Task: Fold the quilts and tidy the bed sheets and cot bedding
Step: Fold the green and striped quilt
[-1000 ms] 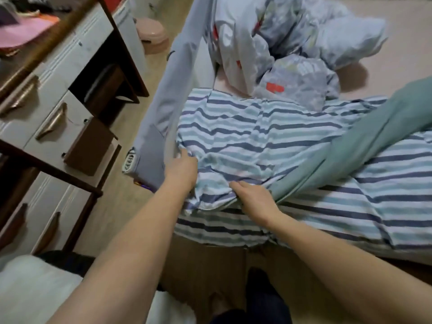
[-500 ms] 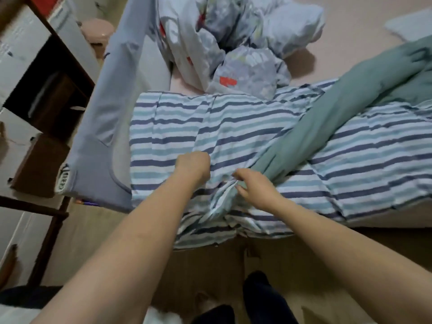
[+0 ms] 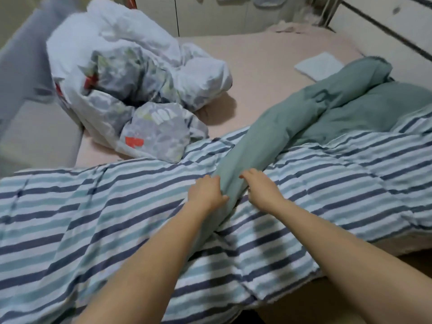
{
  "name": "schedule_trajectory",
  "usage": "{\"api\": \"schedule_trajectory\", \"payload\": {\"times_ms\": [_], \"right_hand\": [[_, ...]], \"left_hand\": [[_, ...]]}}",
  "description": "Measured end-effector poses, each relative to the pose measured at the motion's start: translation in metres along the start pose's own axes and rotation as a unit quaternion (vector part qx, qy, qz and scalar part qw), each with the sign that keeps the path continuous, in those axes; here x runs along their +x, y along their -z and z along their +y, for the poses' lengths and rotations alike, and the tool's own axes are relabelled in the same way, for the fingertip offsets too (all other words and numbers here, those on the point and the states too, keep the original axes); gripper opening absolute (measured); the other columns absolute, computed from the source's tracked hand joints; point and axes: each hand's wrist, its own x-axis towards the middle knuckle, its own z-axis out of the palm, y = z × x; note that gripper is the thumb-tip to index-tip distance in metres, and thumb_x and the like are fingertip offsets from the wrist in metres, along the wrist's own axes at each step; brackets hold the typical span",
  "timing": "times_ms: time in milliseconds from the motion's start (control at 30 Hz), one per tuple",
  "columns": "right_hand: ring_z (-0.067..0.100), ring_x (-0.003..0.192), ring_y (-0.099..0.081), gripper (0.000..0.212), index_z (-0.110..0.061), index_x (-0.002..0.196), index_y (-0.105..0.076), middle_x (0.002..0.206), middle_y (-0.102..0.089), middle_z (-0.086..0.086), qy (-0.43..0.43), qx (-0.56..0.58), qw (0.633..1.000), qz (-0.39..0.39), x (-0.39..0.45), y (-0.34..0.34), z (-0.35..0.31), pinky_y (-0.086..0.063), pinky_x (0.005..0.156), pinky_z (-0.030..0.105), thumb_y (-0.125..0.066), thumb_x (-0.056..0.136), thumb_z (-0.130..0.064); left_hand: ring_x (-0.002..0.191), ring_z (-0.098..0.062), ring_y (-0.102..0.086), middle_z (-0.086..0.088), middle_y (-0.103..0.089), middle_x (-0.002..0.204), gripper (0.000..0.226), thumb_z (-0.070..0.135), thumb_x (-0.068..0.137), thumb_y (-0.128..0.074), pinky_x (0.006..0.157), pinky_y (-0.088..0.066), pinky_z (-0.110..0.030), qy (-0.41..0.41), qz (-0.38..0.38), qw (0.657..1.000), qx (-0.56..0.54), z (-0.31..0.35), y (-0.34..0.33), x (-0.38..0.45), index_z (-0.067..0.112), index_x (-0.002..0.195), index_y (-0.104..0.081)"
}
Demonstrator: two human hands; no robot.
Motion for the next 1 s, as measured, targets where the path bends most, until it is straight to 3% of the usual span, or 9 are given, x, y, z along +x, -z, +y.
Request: {"api": "schedule_trajectory", "payload": {"times_ms": [100, 233, 333, 400, 467, 533, 700, 867, 1000], "right_hand": [[0.03, 0.124, -0.042, 0.052, -0.012, 0.134, -0.043, 0.134, -0.045, 0.011, 0.086, -0.085, 0.992, -0.045, 0.058, 0.009, 0.03, -0.037, 0.099, 0.038, -0.055, 0.084, -0.006], [0.03, 0.144, -0.015, 0.053, -0.015, 0.147, -0.026, 0.154, -0.022, 0.011, 0.21, -0.221, 0.946, -0.107, 0.12, 0.001, 0.05, -0.017, 0.114, 0.037, -0.042, 0.096, -0.013], [0.03, 0.148, 0.002, 0.056, -0.019, 0.152, -0.015, 0.161, -0.007, 0.007, 0.306, -0.327, 0.883, -0.141, 0.149, -0.009, 0.053, 0.0, 0.12, 0.041, -0.036, 0.099, -0.014], [0.03, 0.146, -0.016, 0.057, -0.018, 0.148, -0.024, 0.152, -0.034, 0.009, 0.345, -0.356, 0.853, -0.163, 0.157, -0.015, 0.05, 0.0, 0.12, 0.043, -0.044, 0.095, -0.014], [0.03, 0.127, -0.045, 0.043, -0.017, 0.132, -0.041, 0.121, -0.06, 0.007, 0.33, -0.33, 0.868, -0.171, 0.151, -0.015, 0.049, -0.022, 0.115, 0.039, -0.051, 0.089, -0.014], [0.03, 0.108, -0.058, 0.029, -0.016, 0.116, -0.051, 0.111, -0.063, 0.008, 0.287, -0.286, 0.904, -0.133, 0.138, -0.007, 0.052, -0.04, 0.087, 0.034, -0.053, 0.087, -0.016], [0.032, 0.093, -0.061, 0.022, -0.016, 0.101, -0.054, 0.1, -0.065, 0.008, 0.182, -0.163, 0.969, -0.026, 0.068, 0.023, 0.07, -0.034, 0.065, 0.032, -0.054, 0.079, -0.013], [0.033, 0.08, -0.06, 0.029, -0.015, 0.103, -0.058, 0.087, -0.066, 0.01, 0.111, -0.115, 0.985, 0.072, -0.032, 0.032, 0.072, -0.035, 0.06, 0.033, -0.053, 0.076, -0.005], [0.032, 0.067, -0.062, 0.027, -0.012, 0.096, -0.06, 0.074, -0.065, 0.01, 0.084, -0.102, 0.975, 0.178, -0.11, 0.016, 0.069, -0.03, 0.053, 0.029, -0.058, 0.073, 0.0]], "left_hand": [[0.117, -0.031, -0.049, -0.011, -0.053, 0.126, 0.06, 0.051, 0.079, -0.067, 0.089, -0.042, -0.037, 0.042, -0.054, 0.998, -0.016, 0.026, -0.006, 0.057, 0.013, 0.121, -0.047], [0.127, -0.031, -0.044, -0.01, -0.045, 0.138, 0.093, 0.046, 0.071, -0.077, 0.102, -0.04, -0.042, 0.131, -0.117, 0.984, -0.028, 0.026, -0.024, 0.096, 0.011, 0.142, -0.028], [0.115, -0.027, -0.055, -0.01, -0.057, 0.127, 0.067, 0.036, 0.076, -0.074, 0.089, -0.045, -0.033, 0.143, -0.151, 0.978, 0.002, 0.012, -0.031, 0.104, 0.008, 0.129, -0.046], [0.105, -0.027, -0.058, -0.01, -0.061, 0.117, 0.044, 0.031, 0.079, -0.07, 0.08, -0.043, -0.03, 0.12, -0.161, 0.98, 0.005, 0.006, -0.029, 0.101, 0.011, 0.116, -0.055], [0.096, -0.025, -0.058, -0.007, -0.063, 0.11, 0.036, 0.028, 0.077, -0.069, 0.076, -0.043, -0.029, 0.085, -0.175, 0.981, -0.002, 0.007, -0.026, 0.092, 0.016, 0.109, -0.057], [0.09, -0.023, -0.057, -0.006, -0.063, 0.106, 0.034, 0.027, 0.075, -0.068, 0.075, -0.045, -0.03, 0.049, -0.174, 0.984, 0.0, 0.012, -0.018, 0.079, 0.02, 0.107, -0.057], [0.081, -0.022, -0.053, -0.003, -0.061, 0.094, 0.02, 0.028, 0.073, -0.066, 0.067, -0.042, -0.029, -0.006, -0.125, 0.989, 0.085, 0.031, 0.006, 0.034, 0.02, 0.087, -0.054], [0.068, -0.022, -0.055, -0.002, -0.057, 0.076, 0.013, 0.026, 0.075, -0.063, 0.061, -0.041, -0.027, -0.068, -0.067, 0.982, 0.16, 0.058, -0.001, -0.034, 0.014, 0.077, -0.057], [0.057, -0.016, -0.052, 0.001, -0.054, 0.06, 0.021, 0.029, 0.071, -0.066, 0.048, -0.035, -0.024, -0.088, -0.075, 0.991, 0.067, 0.061, -0.018, -0.084, 0.016, 0.061, -0.053]]}}
